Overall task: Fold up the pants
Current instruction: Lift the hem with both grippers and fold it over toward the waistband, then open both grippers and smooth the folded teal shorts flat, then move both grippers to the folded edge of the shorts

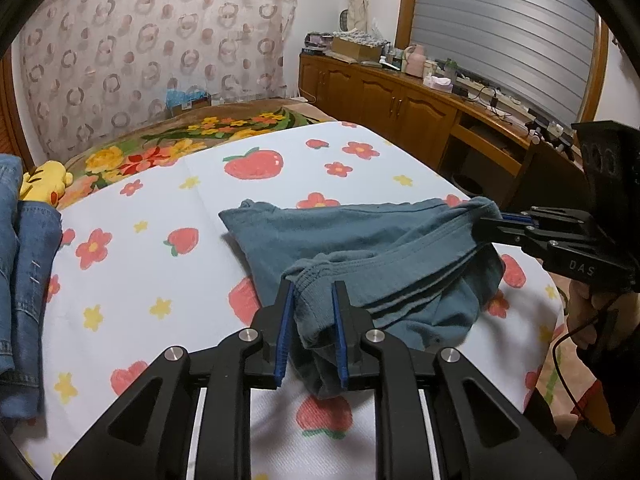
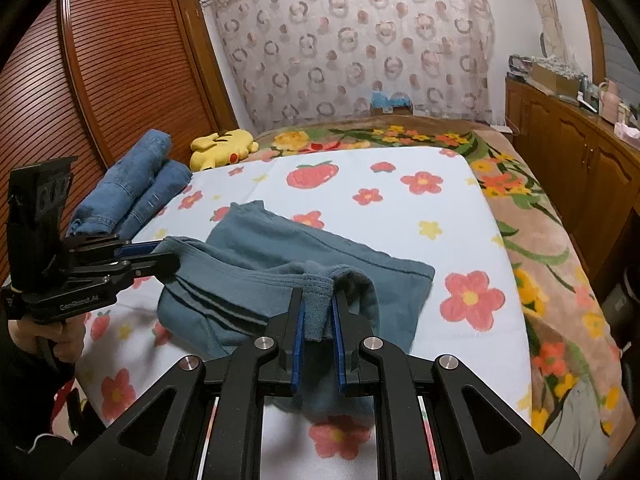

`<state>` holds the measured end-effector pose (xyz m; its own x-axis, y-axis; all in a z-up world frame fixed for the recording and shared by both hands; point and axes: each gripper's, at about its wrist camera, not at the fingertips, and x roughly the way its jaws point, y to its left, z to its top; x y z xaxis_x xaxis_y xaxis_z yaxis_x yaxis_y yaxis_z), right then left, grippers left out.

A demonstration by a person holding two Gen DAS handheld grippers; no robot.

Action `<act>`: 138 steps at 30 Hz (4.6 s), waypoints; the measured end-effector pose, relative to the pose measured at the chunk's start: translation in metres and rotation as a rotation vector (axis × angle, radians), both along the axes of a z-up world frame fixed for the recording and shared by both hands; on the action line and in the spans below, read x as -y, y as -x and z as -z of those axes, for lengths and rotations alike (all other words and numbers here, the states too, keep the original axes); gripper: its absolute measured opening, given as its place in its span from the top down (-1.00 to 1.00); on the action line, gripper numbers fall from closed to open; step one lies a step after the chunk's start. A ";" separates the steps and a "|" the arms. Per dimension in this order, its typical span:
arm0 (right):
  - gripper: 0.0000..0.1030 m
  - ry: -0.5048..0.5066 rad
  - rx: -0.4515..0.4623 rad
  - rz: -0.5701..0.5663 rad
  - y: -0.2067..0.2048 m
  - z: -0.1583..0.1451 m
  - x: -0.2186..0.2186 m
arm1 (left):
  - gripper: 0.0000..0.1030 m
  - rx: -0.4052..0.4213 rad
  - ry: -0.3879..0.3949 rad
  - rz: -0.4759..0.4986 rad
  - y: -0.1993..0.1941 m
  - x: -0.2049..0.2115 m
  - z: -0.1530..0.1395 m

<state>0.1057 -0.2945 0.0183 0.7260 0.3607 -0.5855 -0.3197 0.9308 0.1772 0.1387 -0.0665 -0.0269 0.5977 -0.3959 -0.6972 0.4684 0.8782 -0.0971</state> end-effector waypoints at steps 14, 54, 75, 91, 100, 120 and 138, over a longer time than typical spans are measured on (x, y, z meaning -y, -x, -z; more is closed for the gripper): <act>0.28 0.059 0.054 0.024 0.026 -0.015 0.008 | 0.06 0.020 0.005 -0.019 0.018 -0.022 -0.002; 0.24 0.134 0.040 0.043 -0.011 -0.027 0.017 | 0.06 -0.042 -0.075 -0.052 -0.061 0.005 0.024; 0.85 0.123 0.037 -0.108 -0.042 -0.027 0.013 | 0.72 -0.013 0.002 -0.039 -0.058 0.004 0.013; 0.75 0.121 -0.005 0.011 -0.070 -0.029 0.004 | 0.36 -0.019 -0.017 -0.050 -0.046 -0.003 0.010; 0.35 0.118 0.022 0.007 -0.030 -0.032 0.012 | 0.08 0.011 -0.013 -0.026 -0.021 -0.020 0.003; 0.29 0.116 0.028 -0.020 0.011 -0.024 0.008 | 0.07 -0.027 -0.060 -0.001 -0.001 -0.020 0.020; 0.28 0.108 0.014 -0.025 0.017 -0.012 0.005 | -0.18 -0.018 -0.085 0.027 0.019 -0.015 0.021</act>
<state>0.0890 -0.2992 0.0304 0.7257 0.3144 -0.6120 -0.3452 0.9358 0.0715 0.1196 -0.0511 -0.0484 0.5745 -0.3500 -0.7399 0.4904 0.8709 -0.0311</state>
